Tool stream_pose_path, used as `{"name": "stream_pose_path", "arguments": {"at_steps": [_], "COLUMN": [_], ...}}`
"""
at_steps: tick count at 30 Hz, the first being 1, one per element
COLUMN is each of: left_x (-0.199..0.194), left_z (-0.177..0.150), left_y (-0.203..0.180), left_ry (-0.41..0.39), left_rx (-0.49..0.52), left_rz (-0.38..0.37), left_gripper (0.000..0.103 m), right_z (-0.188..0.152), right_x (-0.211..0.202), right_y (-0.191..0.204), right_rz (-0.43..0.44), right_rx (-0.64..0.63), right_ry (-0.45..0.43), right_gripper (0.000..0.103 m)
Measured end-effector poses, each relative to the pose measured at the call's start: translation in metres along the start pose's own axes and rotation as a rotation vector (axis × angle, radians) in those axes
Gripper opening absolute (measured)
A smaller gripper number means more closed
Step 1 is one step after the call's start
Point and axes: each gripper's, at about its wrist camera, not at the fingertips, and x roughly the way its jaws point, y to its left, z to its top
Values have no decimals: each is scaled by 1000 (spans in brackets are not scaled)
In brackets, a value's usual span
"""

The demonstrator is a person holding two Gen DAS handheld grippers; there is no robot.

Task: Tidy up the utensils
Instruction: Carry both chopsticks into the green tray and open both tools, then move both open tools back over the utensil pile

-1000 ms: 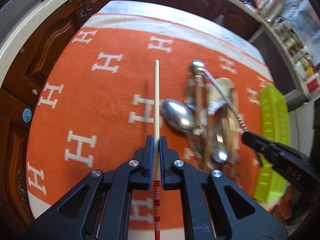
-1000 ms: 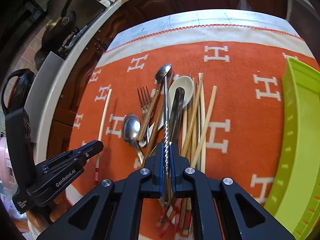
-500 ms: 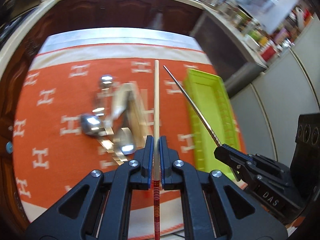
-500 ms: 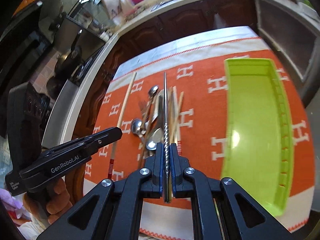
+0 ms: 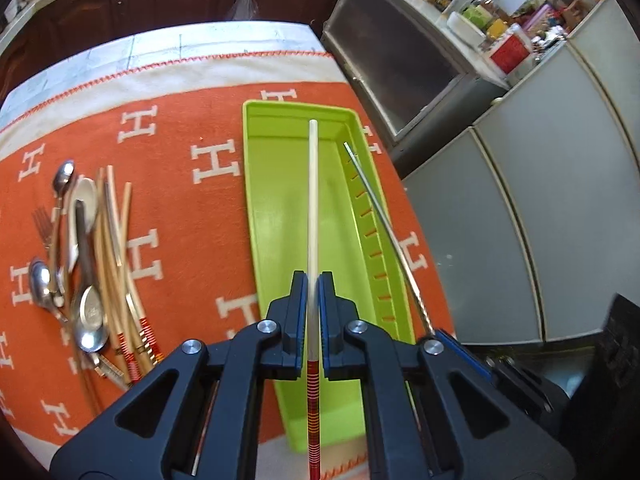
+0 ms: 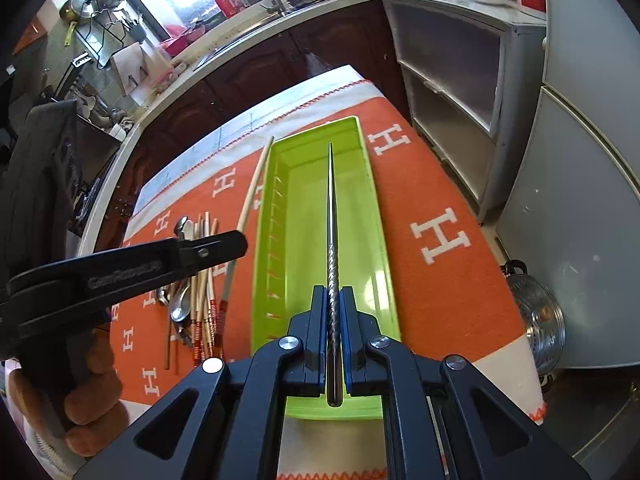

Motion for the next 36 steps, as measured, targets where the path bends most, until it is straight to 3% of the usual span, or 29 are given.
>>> {"name": "stream_pose_path", "arguments": {"at_steps": [7, 14, 16, 19, 23, 24, 25, 27, 30, 36], "left_x": [46, 40, 38, 32, 12, 7, -3, -20, -50, -94], "left_z": [2, -6, -9, -15, -23, -24, -26, -29, -35, -51], "left_y": [19, 23, 23, 26, 28, 27, 27, 25, 27, 51], "left_ry": [52, 51, 59, 86, 69, 59, 32, -21, -104, -186], "left_rx": [-43, -17, 0, 10, 19, 25, 36, 44, 58, 59], "left_rz": [118, 170, 177, 152, 120, 125, 146, 169, 189, 227], "left_gripper": [4, 4, 4, 5, 6, 16, 35, 59, 60, 60], "right_z": [7, 7, 5, 5, 4, 3, 3, 1, -2, -7], "right_x": [32, 67, 73, 73, 66, 63, 60, 56, 48, 29], "right_y": [5, 13, 17, 24, 36, 39, 42, 49, 60, 82], "right_rz": [-12, -18, -18, -28, -20, -14, -10, -2, 8, 31], "right_rx": [0, -37, -48, -74, -109, -116, -122, -139, -162, -205], "right_ry": [26, 95, 104, 80, 63, 62, 60, 55, 46, 18], "right_gripper": [5, 7, 15, 39, 40, 40, 40, 40, 40, 40]}}
